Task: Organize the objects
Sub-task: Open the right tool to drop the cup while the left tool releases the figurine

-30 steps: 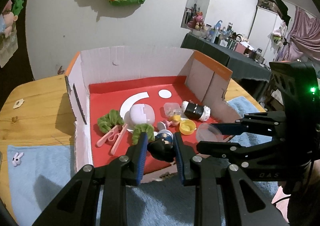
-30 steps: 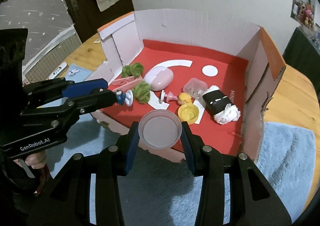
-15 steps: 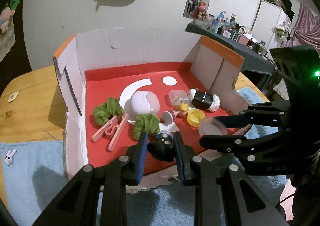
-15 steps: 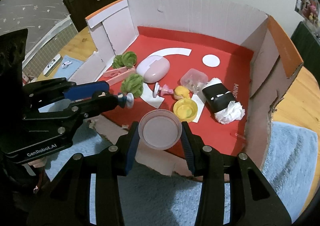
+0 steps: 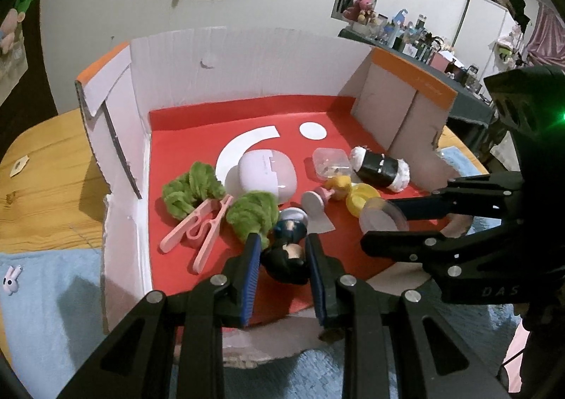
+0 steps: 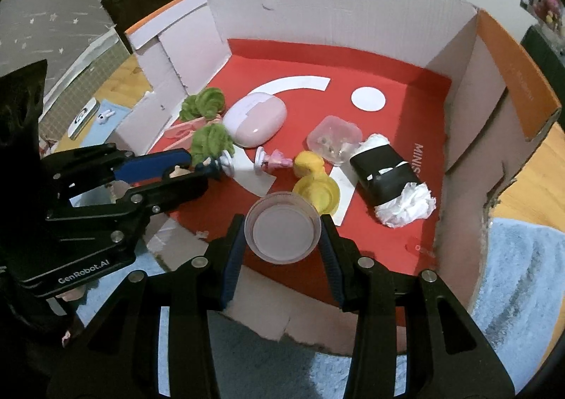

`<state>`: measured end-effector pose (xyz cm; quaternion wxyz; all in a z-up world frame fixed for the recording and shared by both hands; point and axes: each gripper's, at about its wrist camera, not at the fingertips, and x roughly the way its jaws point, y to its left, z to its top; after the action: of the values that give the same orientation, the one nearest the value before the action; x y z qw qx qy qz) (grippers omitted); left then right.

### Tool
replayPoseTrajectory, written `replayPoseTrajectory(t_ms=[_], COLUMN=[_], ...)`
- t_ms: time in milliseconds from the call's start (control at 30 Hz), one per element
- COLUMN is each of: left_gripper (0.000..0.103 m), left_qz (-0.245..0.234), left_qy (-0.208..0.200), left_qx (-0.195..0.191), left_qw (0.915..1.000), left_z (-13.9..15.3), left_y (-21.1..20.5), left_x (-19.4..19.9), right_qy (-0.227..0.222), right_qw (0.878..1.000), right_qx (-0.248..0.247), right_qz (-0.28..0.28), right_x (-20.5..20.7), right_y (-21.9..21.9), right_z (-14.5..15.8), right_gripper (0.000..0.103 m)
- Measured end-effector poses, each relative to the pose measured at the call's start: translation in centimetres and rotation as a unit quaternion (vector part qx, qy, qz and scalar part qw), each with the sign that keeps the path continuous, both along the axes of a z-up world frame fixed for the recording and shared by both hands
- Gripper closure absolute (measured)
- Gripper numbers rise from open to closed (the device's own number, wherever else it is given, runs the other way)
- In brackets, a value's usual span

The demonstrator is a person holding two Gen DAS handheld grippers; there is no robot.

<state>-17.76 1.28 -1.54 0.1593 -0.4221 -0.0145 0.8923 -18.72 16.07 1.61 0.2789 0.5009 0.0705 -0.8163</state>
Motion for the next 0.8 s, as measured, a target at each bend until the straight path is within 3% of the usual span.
replayPoseTrajectory(t_ms=[800], left_gripper=[0.077], left_qz=[0.015], left_qy=[-0.007], left_qx=[-0.005], left_qw=[0.9998], left_z=[-0.9], left_y=[-0.1], left_x=[-1.5], right_qy=[0.054], right_qw=[0.998], right_qx=[0.02], right_qz=[-0.024], right_x=[-0.5], right_y=[0.0], right_z=[-0.7], right_gripper=[0.063])
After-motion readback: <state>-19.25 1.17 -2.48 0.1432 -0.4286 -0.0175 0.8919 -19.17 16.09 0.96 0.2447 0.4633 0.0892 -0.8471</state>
